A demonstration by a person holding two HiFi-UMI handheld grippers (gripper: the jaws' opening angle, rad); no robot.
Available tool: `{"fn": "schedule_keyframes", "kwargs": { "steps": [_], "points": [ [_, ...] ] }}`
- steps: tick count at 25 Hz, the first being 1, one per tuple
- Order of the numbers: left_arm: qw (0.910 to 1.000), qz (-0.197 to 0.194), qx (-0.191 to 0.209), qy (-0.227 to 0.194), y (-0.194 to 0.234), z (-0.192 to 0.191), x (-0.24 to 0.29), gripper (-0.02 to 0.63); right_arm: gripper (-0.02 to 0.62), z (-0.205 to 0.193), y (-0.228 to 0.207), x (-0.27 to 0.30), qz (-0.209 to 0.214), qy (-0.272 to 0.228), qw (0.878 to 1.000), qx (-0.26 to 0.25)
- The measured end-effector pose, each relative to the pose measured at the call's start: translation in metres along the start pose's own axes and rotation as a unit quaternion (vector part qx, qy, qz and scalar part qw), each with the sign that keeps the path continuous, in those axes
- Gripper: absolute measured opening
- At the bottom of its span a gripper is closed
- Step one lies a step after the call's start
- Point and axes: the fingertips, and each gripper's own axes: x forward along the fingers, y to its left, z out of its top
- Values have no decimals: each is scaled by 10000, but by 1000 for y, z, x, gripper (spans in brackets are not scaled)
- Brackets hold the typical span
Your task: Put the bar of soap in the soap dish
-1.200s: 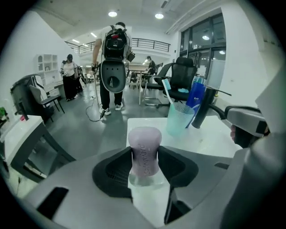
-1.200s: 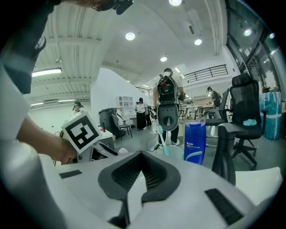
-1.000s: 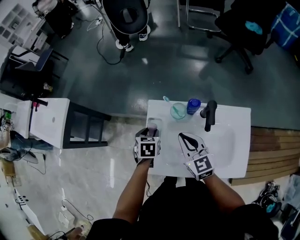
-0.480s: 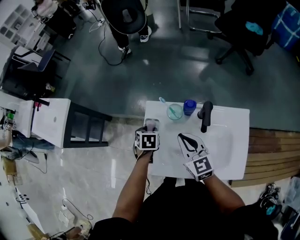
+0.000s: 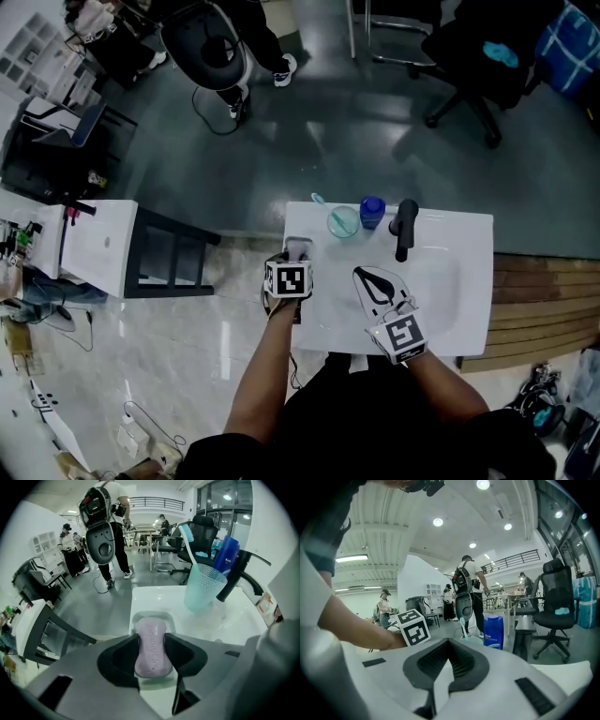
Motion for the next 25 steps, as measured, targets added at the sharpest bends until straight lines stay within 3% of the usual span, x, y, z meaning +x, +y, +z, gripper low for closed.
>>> {"fn": "schedule_keyframes", "kwargs": {
  "steps": [6, 12, 14, 18, 22, 25],
  "points": [
    [9988, -51, -49, -478, -1, 4, -15, 224, 15, 2, 6, -2, 36, -36, 10000, -64],
    [9890, -208, -263, -1438, -8, 26, -69, 215, 15, 11, 14, -1, 93, -110, 9996, -233],
    [9802, -238, -431, -1916, -8, 35, -94, 164, 15, 15, 15, -2, 68, -151, 9994, -307],
    [9537, -469, -805, -2860, -7, 48, -145, 34, 15, 27, 17, -5, 89, -223, 9984, -508],
    [9249, -470, -522, -3737, -8, 51, -197, 21, 15, 40, 20, -11, 28, -356, 9974, -618],
    [9164, -569, -267, -3954, -19, 47, -210, 20, 15, 43, 12, -17, -148, -336, 9974, -618]
  ]
}}
